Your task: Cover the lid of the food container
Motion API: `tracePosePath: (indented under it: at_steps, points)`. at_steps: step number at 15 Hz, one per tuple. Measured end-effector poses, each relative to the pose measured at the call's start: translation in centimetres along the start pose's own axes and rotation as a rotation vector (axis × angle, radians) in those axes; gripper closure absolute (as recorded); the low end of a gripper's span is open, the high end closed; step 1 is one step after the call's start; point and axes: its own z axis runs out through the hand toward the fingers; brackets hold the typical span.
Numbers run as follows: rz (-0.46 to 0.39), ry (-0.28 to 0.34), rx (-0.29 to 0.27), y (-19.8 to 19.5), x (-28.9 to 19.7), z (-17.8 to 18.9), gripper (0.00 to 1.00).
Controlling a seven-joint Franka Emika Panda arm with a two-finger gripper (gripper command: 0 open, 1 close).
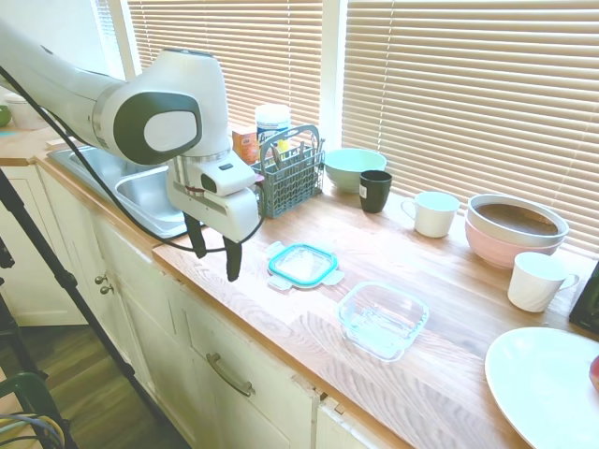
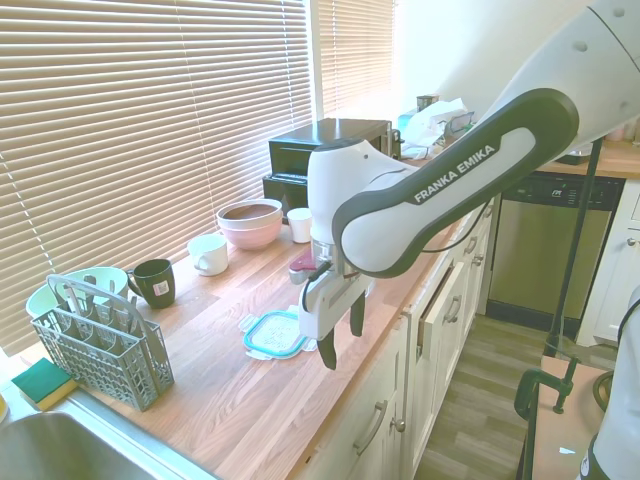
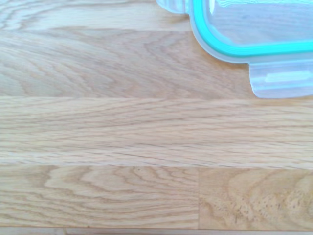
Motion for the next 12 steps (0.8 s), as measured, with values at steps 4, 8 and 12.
tracePosePath:
  at_steps: [4, 8, 12]
  points:
    - [-0.019, 0.011, -0.006, -0.4, -0.2, -0.2, 0.0]
    - [-0.031, 0.104, -0.026, -4.5, -1.5, -2.5, 0.0]
    - [0.011, 0.198, -0.069, -10.1, -1.4, -3.1, 0.0]
